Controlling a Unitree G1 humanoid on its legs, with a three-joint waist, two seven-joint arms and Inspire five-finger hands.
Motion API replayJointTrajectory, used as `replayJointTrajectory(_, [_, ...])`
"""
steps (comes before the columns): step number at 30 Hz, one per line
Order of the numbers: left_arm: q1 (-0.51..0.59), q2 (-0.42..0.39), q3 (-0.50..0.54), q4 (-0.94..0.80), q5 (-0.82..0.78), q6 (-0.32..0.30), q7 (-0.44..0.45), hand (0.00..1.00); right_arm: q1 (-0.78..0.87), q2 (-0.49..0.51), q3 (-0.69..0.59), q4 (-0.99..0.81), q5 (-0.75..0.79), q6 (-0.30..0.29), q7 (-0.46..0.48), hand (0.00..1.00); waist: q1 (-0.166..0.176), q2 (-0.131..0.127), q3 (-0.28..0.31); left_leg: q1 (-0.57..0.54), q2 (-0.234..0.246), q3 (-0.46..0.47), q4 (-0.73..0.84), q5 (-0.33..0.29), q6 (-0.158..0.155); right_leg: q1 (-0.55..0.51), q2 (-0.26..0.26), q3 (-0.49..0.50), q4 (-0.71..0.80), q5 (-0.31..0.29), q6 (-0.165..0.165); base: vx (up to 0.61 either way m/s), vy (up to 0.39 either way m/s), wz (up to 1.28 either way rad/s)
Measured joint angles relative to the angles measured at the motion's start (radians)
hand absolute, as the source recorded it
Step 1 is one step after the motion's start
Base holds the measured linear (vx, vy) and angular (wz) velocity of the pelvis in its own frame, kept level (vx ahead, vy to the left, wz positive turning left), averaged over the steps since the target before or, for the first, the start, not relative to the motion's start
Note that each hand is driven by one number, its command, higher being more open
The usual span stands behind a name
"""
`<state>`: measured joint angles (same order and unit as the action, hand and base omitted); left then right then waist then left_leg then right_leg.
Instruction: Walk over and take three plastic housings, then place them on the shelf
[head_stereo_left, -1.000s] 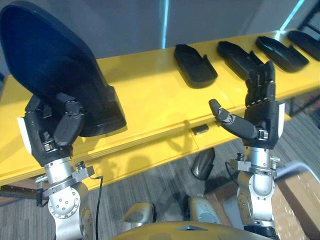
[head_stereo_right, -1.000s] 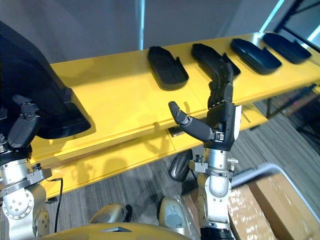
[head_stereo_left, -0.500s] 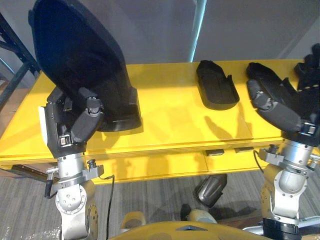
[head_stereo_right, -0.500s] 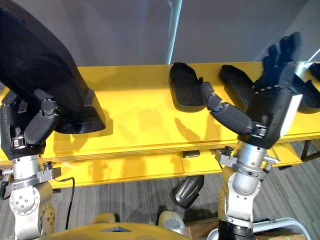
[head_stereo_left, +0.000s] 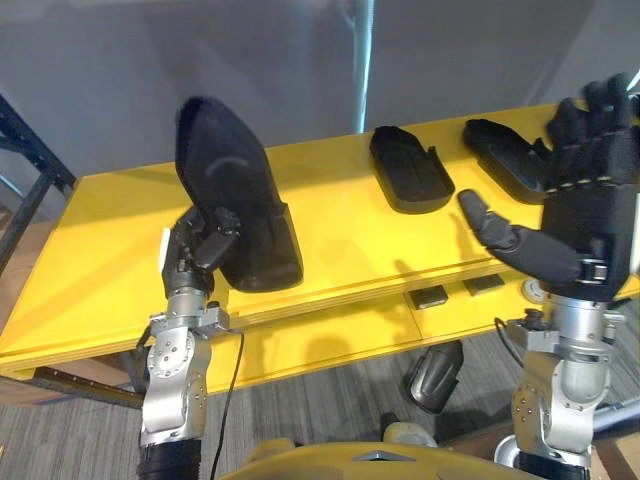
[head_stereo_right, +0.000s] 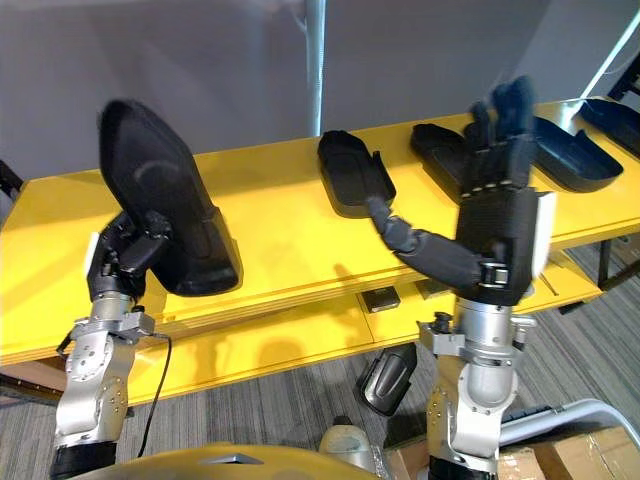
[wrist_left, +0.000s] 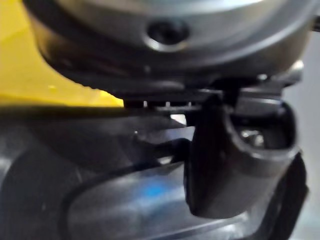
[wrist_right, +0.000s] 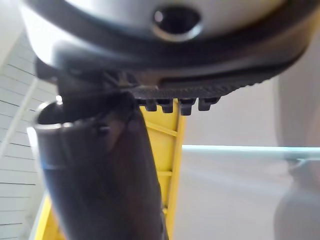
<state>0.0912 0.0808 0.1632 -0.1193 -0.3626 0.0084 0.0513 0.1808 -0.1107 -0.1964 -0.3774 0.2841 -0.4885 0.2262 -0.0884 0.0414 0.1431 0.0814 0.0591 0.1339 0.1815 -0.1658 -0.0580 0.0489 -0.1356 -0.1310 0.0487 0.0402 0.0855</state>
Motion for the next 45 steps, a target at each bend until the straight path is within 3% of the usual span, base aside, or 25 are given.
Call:
replayJointTrajectory(6, [-0.131, 0.035, -0.030, 0.134, -0.058, 0.012, 0.028, 0.00, -0.011, -0.026, 0.098, 0.141, 0.016, 0.043, 0.102, 1.00, 0.001, 0.003, 0.001, 0.015, -0.009, -0.001, -0.042, 0.029, 0.002, -0.005, -0.004, 0.003, 0.000, 0.001, 0.000, 0.00, 0.001, 0.01])
replayJointTrajectory(14, [-0.305, 0.088, -0.073, 0.328, -0.005, 0.055, 0.073, 0.00, -0.128, -0.124, 0.242, 0.157, 0.016, 0.046, 0.218, 1.00, -0.020, 0.017, 0.009, 0.016, -0.016, 0.008, -0.047, 0.038, 0.003, -0.020, -0.008, 0.019, 0.006, 0.005, 0.003, -0.01, 0.008, -0.04])
replayJointTrajectory(27, [-0.564, 0.216, -0.071, 0.485, 0.179, 0.235, 0.135, 0.00, -0.214, -0.167, 0.327, 0.161, 0.020, 0.118, 0.215, 1.00, -0.053, 0.043, 0.124, -0.017, -0.027, 0.031, -0.063, 0.074, 0.007, -0.131, -0.021, 0.057, 0.134, -0.024, -0.006, -0.07, -0.015, -0.05])
replayJointTrajectory(28, [-0.576, 0.223, -0.071, 0.486, 0.179, 0.245, 0.142, 1.00, -0.215, -0.167, 0.336, 0.153, 0.020, 0.127, 0.214, 1.00, -0.054, 0.044, 0.125, -0.025, -0.028, 0.034, -0.063, 0.075, 0.006, -0.146, -0.024, 0.058, 0.147, -0.028, -0.007, -0.06, -0.014, -0.04])
replayJointTrajectory(34, [-0.651, 0.249, -0.070, 0.522, 0.181, 0.278, 0.186, 1.00, -0.218, -0.166, 0.408, 0.038, 0.021, 0.150, 0.195, 1.00, -0.058, 0.044, 0.166, -0.042, -0.028, 0.064, -0.057, 0.071, 0.004, -0.191, -0.035, 0.066, 0.206, -0.051, -0.005, -0.02, -0.007, -0.01])
replayJointTrajectory(42, [-0.688, 0.254, -0.064, 0.544, 0.207, 0.269, 0.270, 1.00, -0.216, -0.161, 0.446, -0.020, 0.021, 0.150, 0.164, 1.00, -0.056, 0.038, 0.197, -0.073, -0.016, 0.101, 0.004, 0.040, 0.004, -0.211, -0.038, 0.080, 0.226, -0.055, -0.002, 0.00, 0.000, -0.02])
replayJointTrajectory(45, [-0.688, 0.254, -0.058, 0.565, 0.177, 0.240, 0.280, 1.00, -0.212, -0.159, 0.447, -0.020, 0.038, 0.150, 0.161, 1.00, -0.056, 0.038, 0.197, -0.074, -0.015, 0.103, 0.011, 0.036, 0.001, -0.210, -0.038, 0.081, 0.228, -0.056, -0.001, 0.00, 0.000, 0.00])
